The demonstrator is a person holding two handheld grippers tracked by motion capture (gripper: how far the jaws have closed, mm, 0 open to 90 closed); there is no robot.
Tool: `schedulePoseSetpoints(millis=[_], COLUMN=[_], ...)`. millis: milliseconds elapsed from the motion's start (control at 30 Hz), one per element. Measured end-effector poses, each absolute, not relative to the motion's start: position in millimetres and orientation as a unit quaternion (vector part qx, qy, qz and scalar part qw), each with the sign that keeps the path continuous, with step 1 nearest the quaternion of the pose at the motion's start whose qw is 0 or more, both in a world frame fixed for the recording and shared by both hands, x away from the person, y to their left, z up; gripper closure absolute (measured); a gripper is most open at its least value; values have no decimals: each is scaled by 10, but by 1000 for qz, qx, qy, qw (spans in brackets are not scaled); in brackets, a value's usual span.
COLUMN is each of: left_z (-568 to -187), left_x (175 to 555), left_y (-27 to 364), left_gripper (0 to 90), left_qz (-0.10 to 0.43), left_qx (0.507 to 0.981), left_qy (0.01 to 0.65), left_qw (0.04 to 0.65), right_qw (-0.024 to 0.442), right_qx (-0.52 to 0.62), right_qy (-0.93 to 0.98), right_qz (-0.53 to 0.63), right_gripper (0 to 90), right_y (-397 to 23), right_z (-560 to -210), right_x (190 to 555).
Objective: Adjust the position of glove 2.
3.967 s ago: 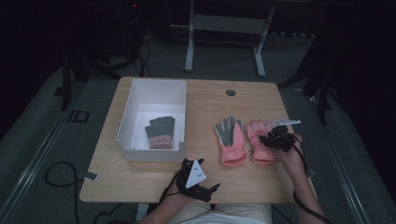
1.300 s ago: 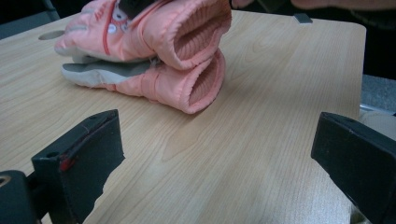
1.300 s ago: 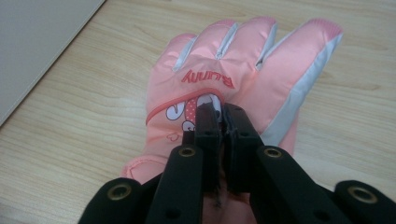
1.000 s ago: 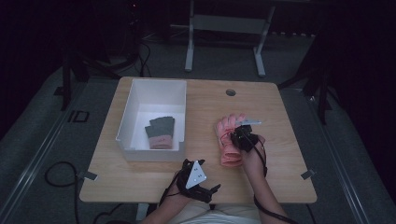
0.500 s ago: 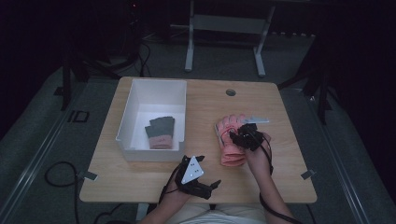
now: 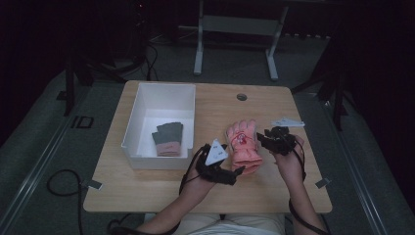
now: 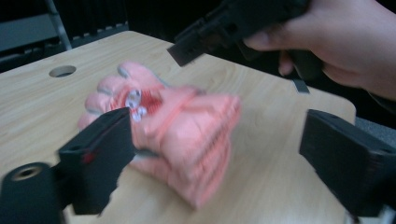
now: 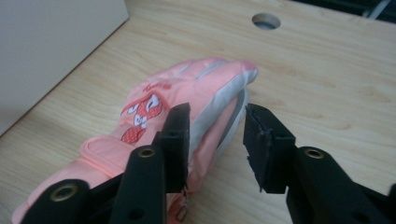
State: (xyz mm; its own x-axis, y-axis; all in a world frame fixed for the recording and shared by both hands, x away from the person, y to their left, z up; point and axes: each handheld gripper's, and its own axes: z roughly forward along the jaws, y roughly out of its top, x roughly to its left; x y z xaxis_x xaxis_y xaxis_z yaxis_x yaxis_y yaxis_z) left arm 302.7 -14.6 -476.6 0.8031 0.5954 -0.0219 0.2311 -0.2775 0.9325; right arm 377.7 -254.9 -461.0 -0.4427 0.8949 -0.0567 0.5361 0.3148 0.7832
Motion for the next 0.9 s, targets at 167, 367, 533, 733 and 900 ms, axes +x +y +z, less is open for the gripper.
schedulePoseSetpoints(millis=[167, 367, 533, 733, 900], left_z=[-4628, -4684, -4946, -5077, -5180], left_x=[3337, 3761, 4007, 4042, 4089], left_y=[-287, -430, -447, -382, -360], left_gripper=[193, 273, 307, 262, 228], left_qz=[159, 142, 119, 139, 124], left_qx=[780, 784, 778, 772, 772], left_qy=[299, 352, 392, 405, 424], left_qw=[526, 490, 477, 470, 457], right_qw=[257, 254, 242, 209, 186], right_qx=[442, 434, 432, 419, 428], right_qy=[780, 784, 787, 797, 804], right_qz=[361, 364, 367, 381, 368], right_gripper=[649, 673, 670, 583, 531], right_y=[-2604, -2635, -2554, -2523, -2529], right_z=[-4508, -4484, -4562, -4733, -4888], right_x=[3822, 3895, 3985, 4050, 4114])
